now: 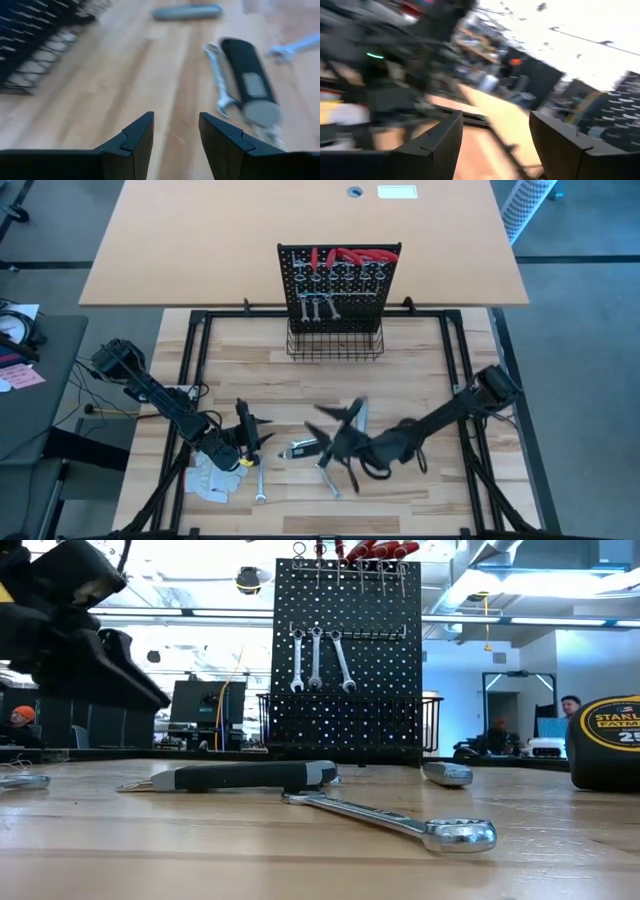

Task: Hang tools onto peg board
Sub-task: Hang the silver wrench on the pegboard

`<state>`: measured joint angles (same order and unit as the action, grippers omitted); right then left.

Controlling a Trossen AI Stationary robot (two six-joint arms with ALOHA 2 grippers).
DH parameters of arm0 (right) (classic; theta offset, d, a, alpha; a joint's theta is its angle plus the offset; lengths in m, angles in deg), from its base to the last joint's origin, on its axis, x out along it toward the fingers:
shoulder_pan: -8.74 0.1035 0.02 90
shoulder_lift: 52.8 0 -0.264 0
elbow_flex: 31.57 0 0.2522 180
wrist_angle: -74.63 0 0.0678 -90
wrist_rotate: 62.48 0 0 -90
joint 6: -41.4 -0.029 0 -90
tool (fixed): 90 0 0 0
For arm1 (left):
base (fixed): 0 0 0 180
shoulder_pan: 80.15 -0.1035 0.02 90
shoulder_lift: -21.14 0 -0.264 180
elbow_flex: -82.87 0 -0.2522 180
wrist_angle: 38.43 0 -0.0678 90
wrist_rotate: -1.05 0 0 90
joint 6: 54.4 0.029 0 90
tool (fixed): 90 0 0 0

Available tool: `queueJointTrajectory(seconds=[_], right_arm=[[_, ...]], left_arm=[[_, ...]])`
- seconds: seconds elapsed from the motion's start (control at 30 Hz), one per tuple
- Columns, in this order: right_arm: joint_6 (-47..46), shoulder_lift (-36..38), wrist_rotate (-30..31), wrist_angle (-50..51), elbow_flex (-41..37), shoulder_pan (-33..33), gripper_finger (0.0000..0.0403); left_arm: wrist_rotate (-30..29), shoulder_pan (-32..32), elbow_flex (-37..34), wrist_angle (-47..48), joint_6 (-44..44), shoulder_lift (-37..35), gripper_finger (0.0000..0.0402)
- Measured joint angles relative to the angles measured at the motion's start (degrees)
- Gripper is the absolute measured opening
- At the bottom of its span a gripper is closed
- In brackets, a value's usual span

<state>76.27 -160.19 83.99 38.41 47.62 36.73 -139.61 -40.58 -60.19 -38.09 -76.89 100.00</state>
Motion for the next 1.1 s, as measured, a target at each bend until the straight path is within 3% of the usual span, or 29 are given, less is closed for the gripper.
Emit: queueJointTrajectory(seconds=[0.1,0.23,0.4,0.57,0.77,0.93,1.1], right_arm=[[-11.6,0.0,-5.3,15.9,3.1,1.3,0.0239],[-26.8,0.0,-11.2,38.0,6.4,1.4,0.0239],[-32.3,0.0,-11.3,49.5,6.6,1.1,0.0239],[-32.0,0.0,-11.4,54.4,6.6,1.8,0.0239],[-34.7,0.0,-11.2,64.6,6.6,4.7,0.0239],[-37.3,0.0,-9.4,68.3,6.6,7.0,0.0239],[-35.5,0.0,-5.9,68.2,6.6,7.4,0.0239]], left_arm=[[4.6,0.7,1.9,4.7,-6.4,-0.8,0.0153],[14.5,3.2,9.9,23.9,-21.0,-2.1,0.0152],[16.2,8.1,19.1,39.9,-39.6,0.3,0.0153],[18.5,9.2,20.6,37.8,-54.3,5.5,0.0152],[25.8,7.1,20.7,34.3,-65.5,13.6,0.0155],[25.4,6.8,22.0,34.2,-69.1,17.0,0.0157],[24.9,5.5,24.1,40.0,-68.0,18.6,0.0151]])
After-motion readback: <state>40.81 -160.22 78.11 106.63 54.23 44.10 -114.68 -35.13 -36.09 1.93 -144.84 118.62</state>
